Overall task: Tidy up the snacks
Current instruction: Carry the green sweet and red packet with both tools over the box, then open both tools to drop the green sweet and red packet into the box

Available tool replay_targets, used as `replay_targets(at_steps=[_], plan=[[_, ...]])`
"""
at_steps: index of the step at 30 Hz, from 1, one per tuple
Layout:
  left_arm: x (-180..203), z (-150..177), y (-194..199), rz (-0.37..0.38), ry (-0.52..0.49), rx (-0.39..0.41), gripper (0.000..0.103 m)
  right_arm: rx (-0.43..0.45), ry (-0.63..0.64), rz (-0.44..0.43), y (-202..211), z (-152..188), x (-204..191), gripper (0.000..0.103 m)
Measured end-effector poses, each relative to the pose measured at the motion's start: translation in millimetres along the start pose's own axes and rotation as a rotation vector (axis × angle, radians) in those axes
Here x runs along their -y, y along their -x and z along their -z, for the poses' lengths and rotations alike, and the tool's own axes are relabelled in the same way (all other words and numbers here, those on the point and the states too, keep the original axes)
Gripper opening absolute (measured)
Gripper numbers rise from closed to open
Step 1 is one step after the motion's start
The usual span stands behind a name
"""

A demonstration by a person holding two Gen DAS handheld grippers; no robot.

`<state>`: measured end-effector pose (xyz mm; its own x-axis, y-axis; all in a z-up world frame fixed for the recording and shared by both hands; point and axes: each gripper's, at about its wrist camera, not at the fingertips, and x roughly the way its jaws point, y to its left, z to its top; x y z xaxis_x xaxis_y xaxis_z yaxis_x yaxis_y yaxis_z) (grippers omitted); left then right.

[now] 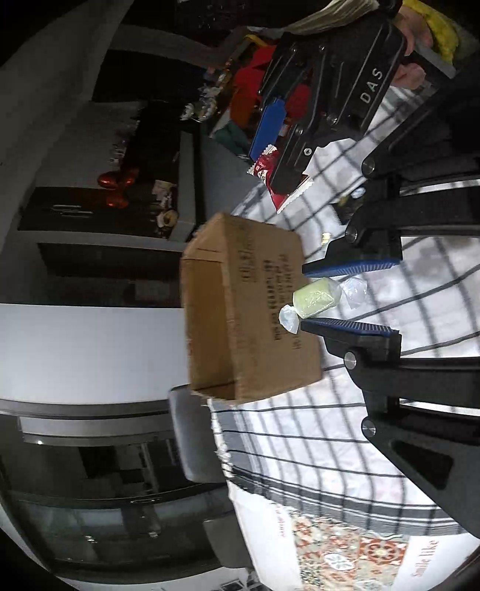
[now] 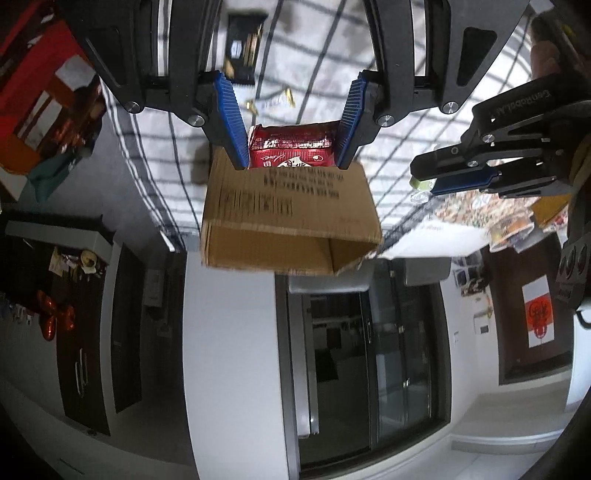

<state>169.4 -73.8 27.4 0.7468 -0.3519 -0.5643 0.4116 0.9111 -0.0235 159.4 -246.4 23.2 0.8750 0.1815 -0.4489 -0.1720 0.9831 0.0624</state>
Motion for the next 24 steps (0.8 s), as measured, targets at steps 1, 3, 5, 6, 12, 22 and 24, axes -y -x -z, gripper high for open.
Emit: replay_targets(at_steps=[1, 3, 5, 6, 12, 22, 24], plan=[[-2, -4, 0, -0.003, -0.005, 0.008, 0.023, 0.007, -0.005, 0.000, -2, -5, 1, 0.049], [-4, -15, -1, -0.010, -0.013, 0.029, 0.023, 0.022, -0.015, -0.002, -6, -16, 5, 0.049], [-7, -24, -3, -0.016, -0.021, 0.046, 0.023, 0.033, -0.020, -0.003, -11, -26, 7, 0.049], [-9, -30, -4, -0.017, -0.023, 0.053, 0.023, 0.037, -0.021, -0.004, -14, -31, 8, 0.049], [-21, -62, -21, -0.014, -0.038, 0.064, 0.023, 0.050, -0.003, 0.010, -35, -61, 13, 0.049], [-41, -99, -65, 0.033, -0.029, 0.043, 0.023, 0.006, 0.012, 0.014, -77, -92, 21, 0.049], [-44, -105, -77, 0.029, -0.025, 0.034, 0.023, -0.004, 0.011, 0.017, -84, -94, 24, 0.049]])
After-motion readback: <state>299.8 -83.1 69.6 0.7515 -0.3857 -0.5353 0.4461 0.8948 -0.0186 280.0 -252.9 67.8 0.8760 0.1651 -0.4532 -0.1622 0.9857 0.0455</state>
